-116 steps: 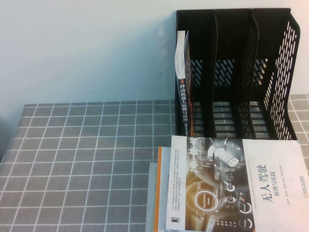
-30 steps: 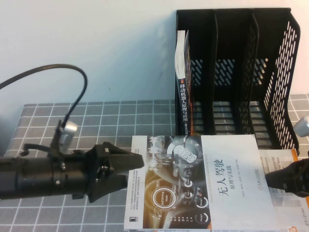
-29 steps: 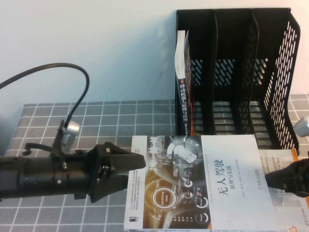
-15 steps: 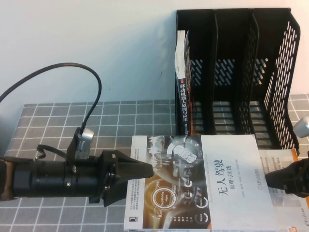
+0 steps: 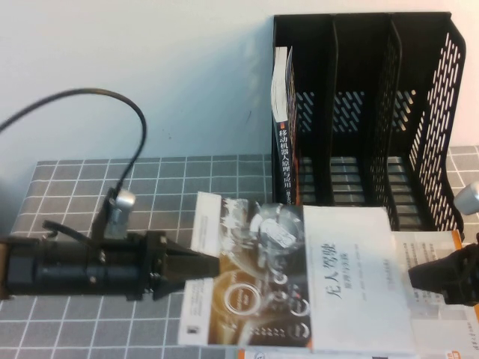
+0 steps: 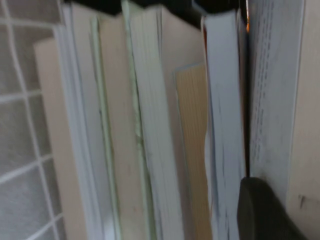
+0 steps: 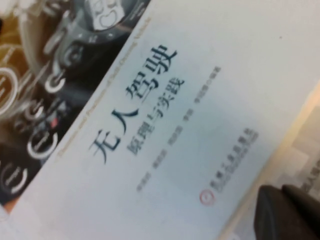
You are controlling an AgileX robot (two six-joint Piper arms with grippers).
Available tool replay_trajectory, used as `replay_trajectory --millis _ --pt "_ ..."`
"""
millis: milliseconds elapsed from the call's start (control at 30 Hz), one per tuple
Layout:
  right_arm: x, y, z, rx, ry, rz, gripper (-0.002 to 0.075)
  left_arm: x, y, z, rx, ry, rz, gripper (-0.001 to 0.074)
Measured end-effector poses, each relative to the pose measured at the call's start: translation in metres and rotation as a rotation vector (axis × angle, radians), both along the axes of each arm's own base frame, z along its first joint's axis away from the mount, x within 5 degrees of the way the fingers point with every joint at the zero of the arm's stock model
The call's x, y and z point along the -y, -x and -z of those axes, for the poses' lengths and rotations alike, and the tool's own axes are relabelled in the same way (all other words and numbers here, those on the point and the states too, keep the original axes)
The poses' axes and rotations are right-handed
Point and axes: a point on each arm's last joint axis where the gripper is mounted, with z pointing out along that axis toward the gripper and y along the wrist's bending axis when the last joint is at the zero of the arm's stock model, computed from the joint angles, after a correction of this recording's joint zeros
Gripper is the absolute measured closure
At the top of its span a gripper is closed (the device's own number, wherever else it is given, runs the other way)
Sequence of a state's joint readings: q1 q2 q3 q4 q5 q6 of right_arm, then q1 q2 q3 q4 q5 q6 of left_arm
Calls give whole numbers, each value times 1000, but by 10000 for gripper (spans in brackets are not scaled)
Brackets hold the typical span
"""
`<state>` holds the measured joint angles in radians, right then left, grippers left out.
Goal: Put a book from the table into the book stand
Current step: Pick up the book with your left arm, then place the book on the book shelf
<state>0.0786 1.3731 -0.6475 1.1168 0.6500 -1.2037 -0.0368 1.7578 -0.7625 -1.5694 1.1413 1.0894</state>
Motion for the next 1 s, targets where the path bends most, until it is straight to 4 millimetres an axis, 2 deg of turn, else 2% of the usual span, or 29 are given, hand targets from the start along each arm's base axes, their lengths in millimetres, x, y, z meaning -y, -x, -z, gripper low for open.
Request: replay_trajectory --millis 133,233,333,467,633,700,833,1000 --pt "1 8 -18 88 2 -7 729 -11 -13 -23 28 -35 -9 638" --pt "1 16 -34 160 -3 -8 729 -13 -23 -54 81 -50 -24 638" --pt "1 28 -52 233 -15 -25 729 -7 -28 -97 166 -51 -11 638" --pt "2 45 -71 322 -24 -44 729 12 -35 -153 314 -79 2 638" --pt "3 63 -88 417 -16 -56 729 48 -44 -222 490 -117 -40 638" --pt "4 69 -92 441 -4 -65 729 66 -43 -243 539 -134 -45 638" --pt "5 74 -94 442 8 -64 729 90 -45 -276 577 -188 -84 638" --pt "6 75 -93 425 16 -59 729 102 -58 -290 546 -309 -171 638"
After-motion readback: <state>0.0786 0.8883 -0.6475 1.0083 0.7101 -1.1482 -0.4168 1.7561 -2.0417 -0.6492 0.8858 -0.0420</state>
